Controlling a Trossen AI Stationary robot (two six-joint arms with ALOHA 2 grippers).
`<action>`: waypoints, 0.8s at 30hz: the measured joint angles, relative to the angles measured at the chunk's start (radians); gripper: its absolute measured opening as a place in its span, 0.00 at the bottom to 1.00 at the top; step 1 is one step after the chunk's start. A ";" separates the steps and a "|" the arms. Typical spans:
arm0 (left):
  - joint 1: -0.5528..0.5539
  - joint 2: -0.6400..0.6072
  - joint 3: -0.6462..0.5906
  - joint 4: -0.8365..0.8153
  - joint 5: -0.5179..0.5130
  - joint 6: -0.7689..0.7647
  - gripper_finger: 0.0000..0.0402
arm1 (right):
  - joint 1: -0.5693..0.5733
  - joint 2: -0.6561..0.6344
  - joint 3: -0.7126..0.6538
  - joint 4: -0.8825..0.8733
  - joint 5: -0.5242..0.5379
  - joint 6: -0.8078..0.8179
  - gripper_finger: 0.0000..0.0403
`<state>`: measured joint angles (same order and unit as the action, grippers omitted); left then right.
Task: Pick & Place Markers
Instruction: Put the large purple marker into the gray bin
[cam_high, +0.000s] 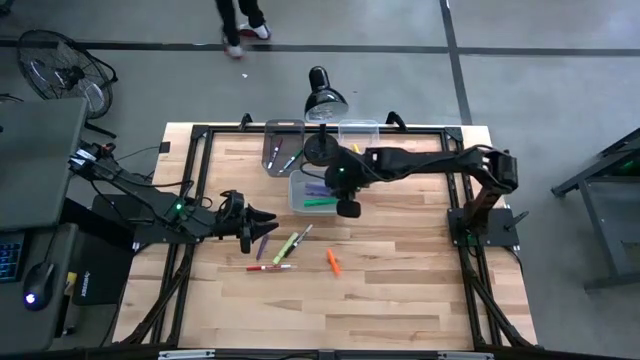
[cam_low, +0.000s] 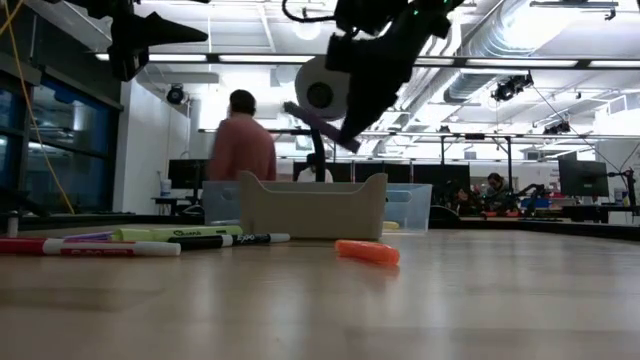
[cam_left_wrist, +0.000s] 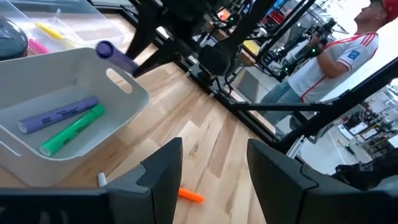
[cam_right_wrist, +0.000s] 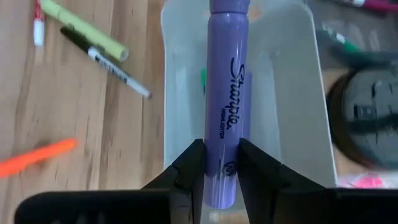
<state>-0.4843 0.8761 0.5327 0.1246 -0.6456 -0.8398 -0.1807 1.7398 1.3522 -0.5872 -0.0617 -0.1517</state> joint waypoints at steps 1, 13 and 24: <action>0.000 0.000 0.000 0.000 0.000 -0.002 0.44 | -0.005 0.013 0.004 0.010 -0.010 -0.005 0.18; 0.000 0.000 0.000 0.000 0.006 -0.004 0.44 | -0.045 0.137 0.004 0.033 -0.024 -0.009 0.18; 0.000 -0.001 0.000 -0.002 0.008 -0.003 0.44 | -0.044 0.149 0.005 0.038 -0.014 -0.035 0.18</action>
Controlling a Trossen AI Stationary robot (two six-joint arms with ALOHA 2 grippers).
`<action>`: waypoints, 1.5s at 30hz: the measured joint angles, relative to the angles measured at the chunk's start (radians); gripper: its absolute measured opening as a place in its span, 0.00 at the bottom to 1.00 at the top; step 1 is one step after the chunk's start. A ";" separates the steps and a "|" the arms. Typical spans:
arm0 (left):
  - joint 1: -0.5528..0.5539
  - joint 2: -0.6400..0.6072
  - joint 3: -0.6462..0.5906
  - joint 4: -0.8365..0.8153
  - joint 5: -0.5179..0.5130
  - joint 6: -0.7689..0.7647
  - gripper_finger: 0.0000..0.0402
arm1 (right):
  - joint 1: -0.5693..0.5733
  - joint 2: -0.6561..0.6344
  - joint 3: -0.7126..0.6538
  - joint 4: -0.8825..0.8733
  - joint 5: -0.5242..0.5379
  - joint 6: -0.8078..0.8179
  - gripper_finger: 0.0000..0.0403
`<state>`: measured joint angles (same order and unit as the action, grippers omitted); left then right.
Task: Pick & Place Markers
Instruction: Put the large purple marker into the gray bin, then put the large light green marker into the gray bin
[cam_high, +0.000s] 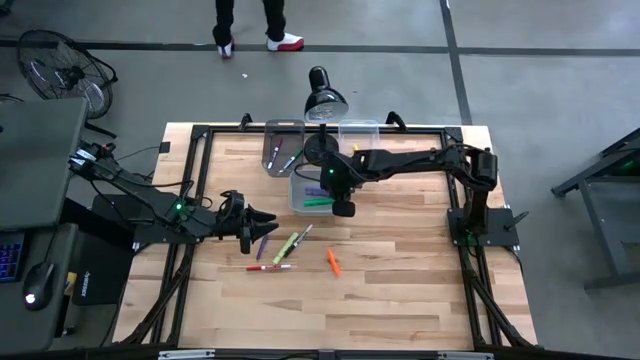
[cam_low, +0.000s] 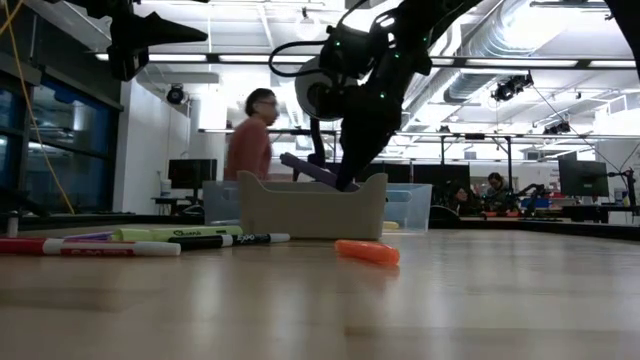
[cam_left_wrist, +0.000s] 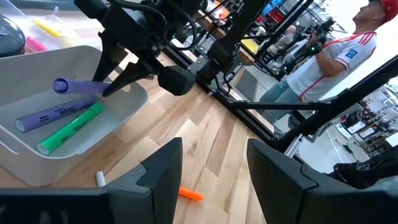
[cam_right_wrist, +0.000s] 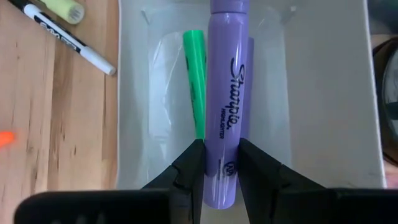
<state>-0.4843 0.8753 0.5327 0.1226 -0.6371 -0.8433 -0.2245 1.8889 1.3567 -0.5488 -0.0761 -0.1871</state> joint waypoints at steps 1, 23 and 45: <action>0.000 0.000 0.000 0.000 0.001 0.000 0.44 | -0.001 0.000 0.000 0.000 0.000 0.000 0.18; 0.000 0.000 0.000 -0.013 0.001 0.000 0.44 | -0.002 0.038 -0.031 0.031 -0.009 -0.029 0.20; 0.000 0.000 0.000 -0.014 0.008 -0.008 0.44 | 0.001 -0.076 -0.030 0.017 -0.018 0.077 0.34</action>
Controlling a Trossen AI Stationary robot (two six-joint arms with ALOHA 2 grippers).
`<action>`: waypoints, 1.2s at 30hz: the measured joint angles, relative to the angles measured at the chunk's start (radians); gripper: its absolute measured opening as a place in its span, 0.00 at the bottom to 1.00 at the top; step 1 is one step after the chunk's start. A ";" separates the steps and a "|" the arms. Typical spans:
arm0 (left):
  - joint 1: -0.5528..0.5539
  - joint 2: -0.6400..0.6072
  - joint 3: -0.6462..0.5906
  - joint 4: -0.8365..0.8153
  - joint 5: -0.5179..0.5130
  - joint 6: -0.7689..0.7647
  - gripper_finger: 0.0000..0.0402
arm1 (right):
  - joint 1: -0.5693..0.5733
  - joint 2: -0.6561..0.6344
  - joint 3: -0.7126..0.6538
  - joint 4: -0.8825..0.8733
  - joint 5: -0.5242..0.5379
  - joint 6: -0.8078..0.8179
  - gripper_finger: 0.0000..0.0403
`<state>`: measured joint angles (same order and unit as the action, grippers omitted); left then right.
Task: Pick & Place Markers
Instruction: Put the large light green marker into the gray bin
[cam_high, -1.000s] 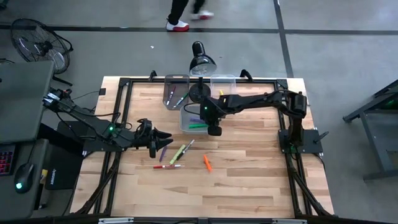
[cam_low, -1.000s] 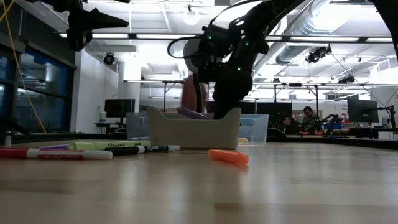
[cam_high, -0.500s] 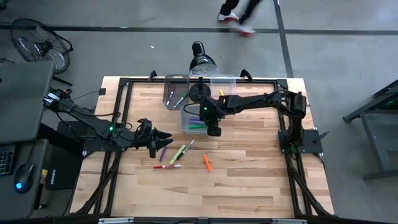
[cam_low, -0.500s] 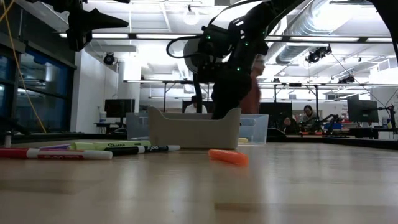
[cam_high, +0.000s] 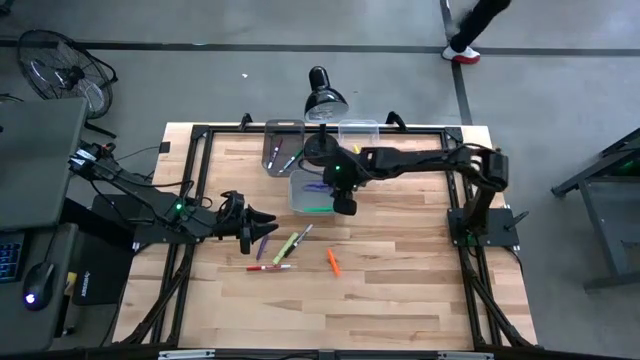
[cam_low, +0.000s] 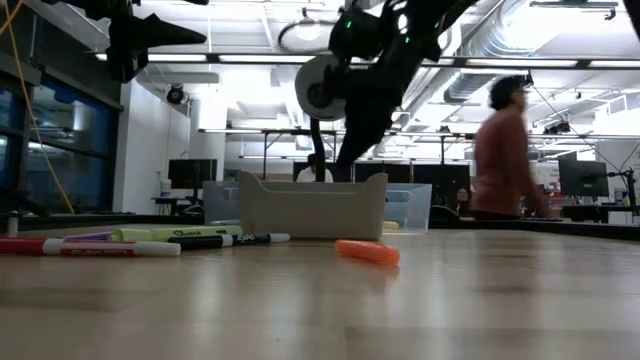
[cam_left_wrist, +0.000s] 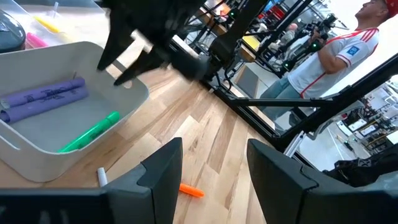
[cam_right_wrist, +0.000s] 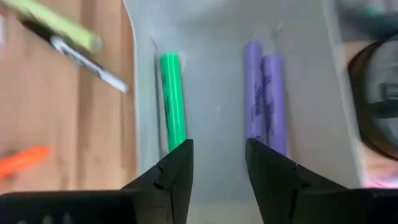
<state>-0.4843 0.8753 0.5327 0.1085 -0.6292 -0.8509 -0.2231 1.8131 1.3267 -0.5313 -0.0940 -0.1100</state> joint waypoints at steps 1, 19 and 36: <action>0.000 0.000 0.000 -0.001 0.006 0.000 0.44 | 0.004 -0.017 0.001 -0.004 0.000 0.008 0.34; 0.001 0.045 0.000 -0.126 0.047 -0.048 0.44 | 0.216 -0.257 0.001 -0.201 0.082 0.237 0.33; 0.000 0.223 0.000 -0.112 0.152 -0.205 0.44 | 0.407 -0.425 -0.308 0.065 0.234 0.416 0.33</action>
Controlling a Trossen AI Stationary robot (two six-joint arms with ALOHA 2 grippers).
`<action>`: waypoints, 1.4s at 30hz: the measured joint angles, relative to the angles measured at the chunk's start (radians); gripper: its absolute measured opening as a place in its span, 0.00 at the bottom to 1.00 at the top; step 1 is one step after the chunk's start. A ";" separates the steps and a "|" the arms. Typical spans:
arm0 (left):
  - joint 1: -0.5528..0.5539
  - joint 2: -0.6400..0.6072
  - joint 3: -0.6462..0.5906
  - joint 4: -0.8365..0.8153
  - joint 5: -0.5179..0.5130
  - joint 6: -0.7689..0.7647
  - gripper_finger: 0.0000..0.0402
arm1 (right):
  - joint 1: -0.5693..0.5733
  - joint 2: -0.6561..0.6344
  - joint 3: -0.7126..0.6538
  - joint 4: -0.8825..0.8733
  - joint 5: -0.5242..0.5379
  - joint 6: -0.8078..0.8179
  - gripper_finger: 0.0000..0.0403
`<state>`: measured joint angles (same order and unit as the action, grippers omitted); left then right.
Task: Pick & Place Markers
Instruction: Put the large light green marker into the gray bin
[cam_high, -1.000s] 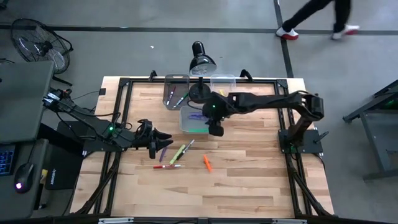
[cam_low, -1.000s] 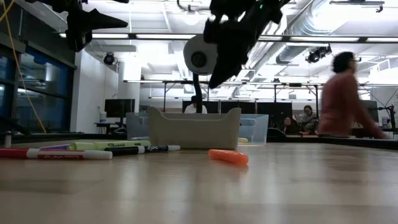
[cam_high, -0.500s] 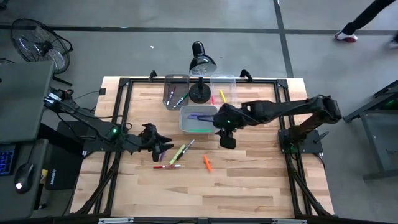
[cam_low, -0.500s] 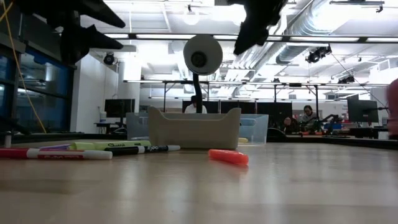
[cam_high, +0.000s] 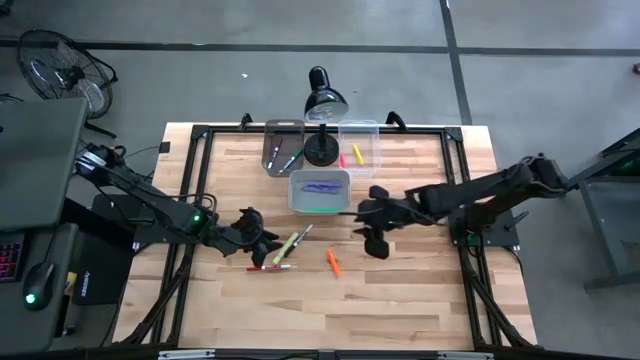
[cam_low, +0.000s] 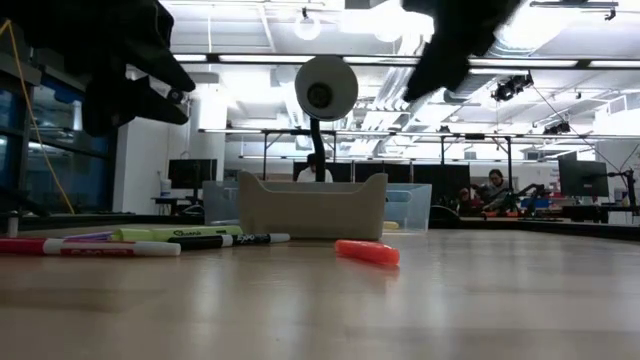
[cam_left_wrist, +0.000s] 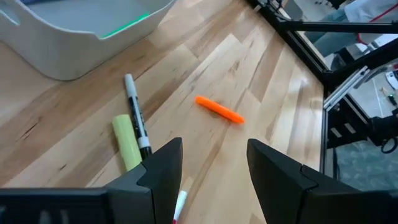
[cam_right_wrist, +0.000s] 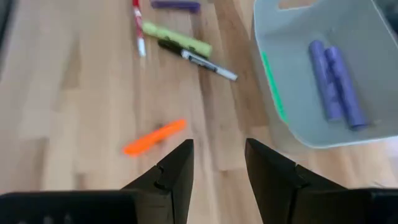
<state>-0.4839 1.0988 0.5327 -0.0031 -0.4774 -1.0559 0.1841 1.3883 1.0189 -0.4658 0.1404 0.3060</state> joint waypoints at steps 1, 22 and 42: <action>0.000 0.002 0.000 0.001 0.001 -0.001 0.44 | 0.007 -0.025 -0.044 0.036 -0.001 0.024 0.33; 0.191 0.111 0.192 -0.366 0.201 0.038 0.44 | 0.158 -0.371 -0.414 0.205 0.162 0.292 0.33; 0.283 0.574 0.575 -0.734 0.378 0.048 0.44 | 0.177 -0.369 -0.414 0.202 0.220 0.296 0.33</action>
<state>-0.2011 1.6725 1.1080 -0.7368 -0.0998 -1.0079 0.3611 1.0195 0.6048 -0.2638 0.3607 0.6023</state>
